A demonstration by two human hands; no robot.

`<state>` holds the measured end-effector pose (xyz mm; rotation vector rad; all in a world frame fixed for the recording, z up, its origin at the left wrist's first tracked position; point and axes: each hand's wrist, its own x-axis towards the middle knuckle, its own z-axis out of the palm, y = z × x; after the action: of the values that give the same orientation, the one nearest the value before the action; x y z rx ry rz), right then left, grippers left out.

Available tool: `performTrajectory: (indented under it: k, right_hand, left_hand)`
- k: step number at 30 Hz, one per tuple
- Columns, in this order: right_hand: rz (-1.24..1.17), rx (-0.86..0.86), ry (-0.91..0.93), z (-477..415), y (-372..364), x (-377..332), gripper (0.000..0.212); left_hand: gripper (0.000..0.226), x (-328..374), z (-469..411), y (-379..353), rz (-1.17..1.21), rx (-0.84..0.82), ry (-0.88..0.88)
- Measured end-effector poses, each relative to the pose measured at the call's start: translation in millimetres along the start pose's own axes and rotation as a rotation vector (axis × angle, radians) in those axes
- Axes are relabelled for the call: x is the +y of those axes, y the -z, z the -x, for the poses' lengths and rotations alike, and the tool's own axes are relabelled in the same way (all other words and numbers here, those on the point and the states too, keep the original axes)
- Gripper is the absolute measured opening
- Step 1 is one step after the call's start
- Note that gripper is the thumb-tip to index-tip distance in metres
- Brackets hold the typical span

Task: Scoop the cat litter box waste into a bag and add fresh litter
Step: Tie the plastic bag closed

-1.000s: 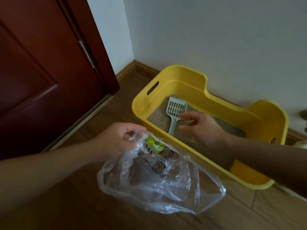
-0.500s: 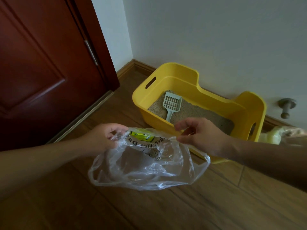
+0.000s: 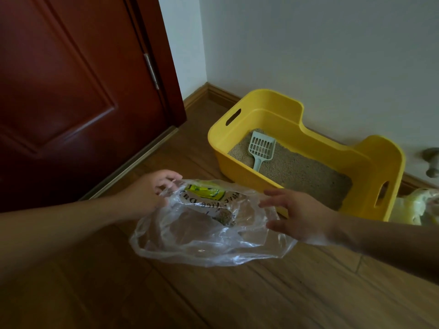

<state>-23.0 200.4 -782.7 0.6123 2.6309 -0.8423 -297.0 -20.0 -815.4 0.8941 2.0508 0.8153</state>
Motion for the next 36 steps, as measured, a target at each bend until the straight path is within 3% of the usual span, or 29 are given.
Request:
performTrajectory:
  k: [5, 8, 9, 14, 20, 22, 30, 36]
  right_hand:
    - [0.107, -0.063, -0.025, -10, -6, 1, 0.05]
    - [0.126, -0.053, -0.048, -13, -6, -3, 0.045]
    - [0.12, -0.044, -0.05, -14, -4, -5, 0.042]
    - [0.088, -0.019, -0.003, -13, 1, -13, 0.043]
    - [-0.048, 0.018, -0.073, -16, 12, -22, 0.063]
    - [-0.072, 0.025, -0.061, -15, 19, -26, 0.062]
    - [-0.342, 0.036, -0.008, -11, 49, -41, 0.063]
    - [-0.453, 0.058, 0.087, -10, 63, -56, 0.053]
  left_hand:
    - [0.051, -6, 1, 4, -0.062, 0.084, 0.124]
    - [0.008, -5, 4, 6, -0.139, 0.128, 0.15]
    - [0.007, -4, 5, 6, -0.161, 0.138, 0.145]
    - [0.025, 1, 4, 7, -0.113, 0.137, 0.152]
    - [0.012, 30, -5, 9, -0.097, 0.163, 0.093]
    - [0.004, 44, -6, 10, -0.08, 0.159, 0.053]
    - [0.046, 95, -5, 15, 0.126, 0.191, 0.053]
    - [0.036, 124, -3, 6, 0.179, 0.19, 0.03]
